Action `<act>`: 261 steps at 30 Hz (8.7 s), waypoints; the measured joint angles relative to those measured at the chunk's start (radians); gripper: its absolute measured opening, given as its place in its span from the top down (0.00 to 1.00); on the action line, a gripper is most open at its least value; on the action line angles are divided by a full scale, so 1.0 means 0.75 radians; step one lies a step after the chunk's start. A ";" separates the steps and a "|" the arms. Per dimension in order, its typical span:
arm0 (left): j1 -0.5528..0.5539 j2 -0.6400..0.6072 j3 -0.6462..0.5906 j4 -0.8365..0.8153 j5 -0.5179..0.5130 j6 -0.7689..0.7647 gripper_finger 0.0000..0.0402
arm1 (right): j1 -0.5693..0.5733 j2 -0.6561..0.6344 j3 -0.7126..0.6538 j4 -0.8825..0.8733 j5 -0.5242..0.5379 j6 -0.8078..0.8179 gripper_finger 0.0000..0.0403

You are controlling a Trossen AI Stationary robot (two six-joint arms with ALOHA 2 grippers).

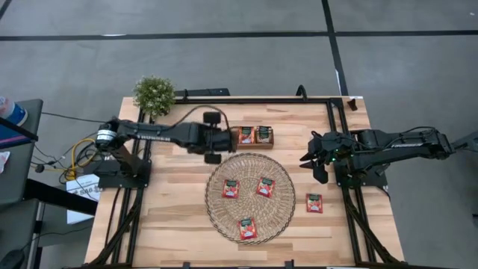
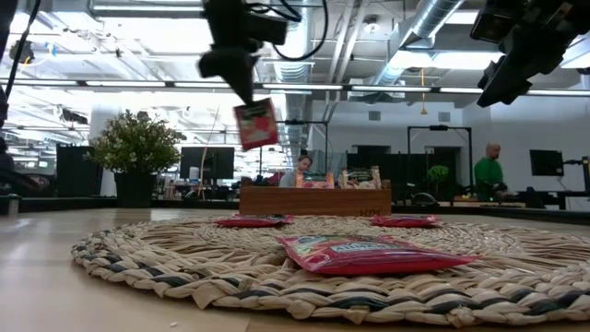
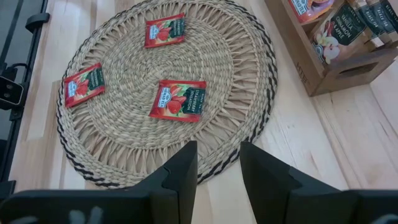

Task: Pick & Place Tea
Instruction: Put the red tea bag into the wooden organizer

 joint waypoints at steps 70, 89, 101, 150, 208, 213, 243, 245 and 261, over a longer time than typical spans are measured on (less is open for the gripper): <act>0.289 0.316 0.018 0.263 0.271 0.362 1.00 | -0.001 0.000 0.000 0.020 -0.001 0.104 0.72; 0.289 0.316 0.018 0.278 0.263 0.362 0.94 | 0.000 0.000 0.000 0.020 -0.001 0.104 0.72; 0.282 0.316 0.069 0.318 -0.128 0.464 0.68 | 0.000 0.000 0.000 0.020 0.000 0.104 0.72; -0.158 0.365 -0.062 0.378 0.782 -0.337 0.71 | 0.000 0.001 0.000 0.019 0.000 0.056 0.72; -0.158 0.490 0.248 -0.027 0.684 -0.309 1.00 | 0.000 0.001 0.000 0.020 0.000 0.057 0.72; -0.158 0.487 0.460 -0.242 0.552 -0.265 1.00 | 0.000 0.001 0.000 0.020 0.000 0.057 0.72; 0.163 0.482 0.765 -0.471 0.286 -0.172 1.00 | 0.000 0.001 0.000 0.021 0.000 0.057 0.72; 0.193 0.484 0.737 -0.463 0.290 -0.172 1.00 | 0.000 0.001 0.000 0.021 0.000 0.057 0.72; 0.237 0.484 0.395 -0.184 0.282 -0.079 1.00 | 0.000 0.000 0.000 0.021 0.000 0.054 0.72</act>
